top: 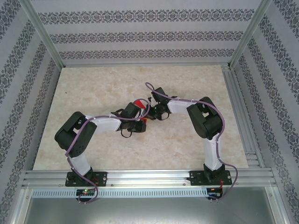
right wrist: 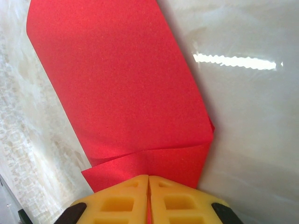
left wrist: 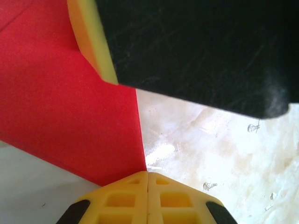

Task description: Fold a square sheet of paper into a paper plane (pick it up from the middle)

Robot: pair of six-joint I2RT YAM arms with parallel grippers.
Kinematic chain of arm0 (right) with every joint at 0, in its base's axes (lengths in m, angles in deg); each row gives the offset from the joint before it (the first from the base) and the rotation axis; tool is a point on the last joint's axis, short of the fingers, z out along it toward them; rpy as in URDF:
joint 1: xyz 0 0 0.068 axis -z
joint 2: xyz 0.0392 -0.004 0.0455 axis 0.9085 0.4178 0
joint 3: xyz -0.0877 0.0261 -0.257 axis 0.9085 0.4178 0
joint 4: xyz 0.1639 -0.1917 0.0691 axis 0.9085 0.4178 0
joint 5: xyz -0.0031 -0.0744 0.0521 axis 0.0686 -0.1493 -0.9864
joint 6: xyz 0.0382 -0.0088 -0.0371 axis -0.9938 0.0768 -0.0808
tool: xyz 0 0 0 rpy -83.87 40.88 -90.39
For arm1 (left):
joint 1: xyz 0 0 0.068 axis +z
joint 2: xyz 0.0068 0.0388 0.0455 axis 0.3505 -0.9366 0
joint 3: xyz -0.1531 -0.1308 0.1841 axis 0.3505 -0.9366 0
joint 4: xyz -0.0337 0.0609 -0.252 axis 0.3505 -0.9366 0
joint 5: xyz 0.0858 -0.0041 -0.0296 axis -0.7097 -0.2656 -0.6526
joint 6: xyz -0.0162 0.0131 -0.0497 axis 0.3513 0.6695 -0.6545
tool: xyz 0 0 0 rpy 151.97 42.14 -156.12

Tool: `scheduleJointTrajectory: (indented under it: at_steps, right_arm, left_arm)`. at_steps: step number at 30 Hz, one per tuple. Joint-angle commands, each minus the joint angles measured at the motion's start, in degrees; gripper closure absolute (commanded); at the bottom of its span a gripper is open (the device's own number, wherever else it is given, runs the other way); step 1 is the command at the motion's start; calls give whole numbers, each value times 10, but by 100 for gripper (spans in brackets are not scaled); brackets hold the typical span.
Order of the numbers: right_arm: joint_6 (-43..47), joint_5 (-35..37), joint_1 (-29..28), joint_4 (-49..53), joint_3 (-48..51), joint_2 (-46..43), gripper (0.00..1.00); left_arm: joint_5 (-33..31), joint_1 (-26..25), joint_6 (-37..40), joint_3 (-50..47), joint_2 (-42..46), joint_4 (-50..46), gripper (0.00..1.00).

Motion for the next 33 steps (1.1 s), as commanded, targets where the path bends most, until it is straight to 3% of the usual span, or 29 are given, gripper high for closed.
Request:
scheduleJointTrajectory:
  at_steps: [1, 33]
  right_arm:
    - [-6, 55, 7, 14, 1, 31, 90]
    - [-42, 55, 31, -20, 40, 12, 91]
  left_arm:
    - [33, -44, 31, -26, -15, -106, 94]
    - [24, -48, 3, -72, 54, -81, 93]
